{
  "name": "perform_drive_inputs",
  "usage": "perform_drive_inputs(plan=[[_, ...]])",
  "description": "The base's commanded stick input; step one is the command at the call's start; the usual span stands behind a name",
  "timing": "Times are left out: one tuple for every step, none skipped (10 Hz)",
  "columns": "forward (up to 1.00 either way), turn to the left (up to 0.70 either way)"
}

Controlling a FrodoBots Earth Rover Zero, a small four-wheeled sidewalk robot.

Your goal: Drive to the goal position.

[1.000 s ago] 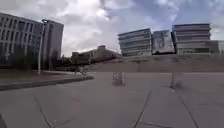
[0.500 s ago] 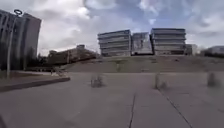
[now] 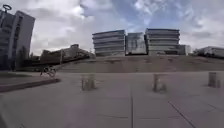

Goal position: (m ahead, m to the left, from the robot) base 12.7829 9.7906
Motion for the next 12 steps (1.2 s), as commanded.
perform_drive_inputs(plan=[[0.7,0.0],[0.7,0.0],[0.7,0.0],[0.7,0.0],[0.7,0.0],[0.7,0.0],[0.7,0.0],[0.7,0.0],[0.7,0.0],[0.7,0.0],[0.7,0.0],[0.7,0.0]])
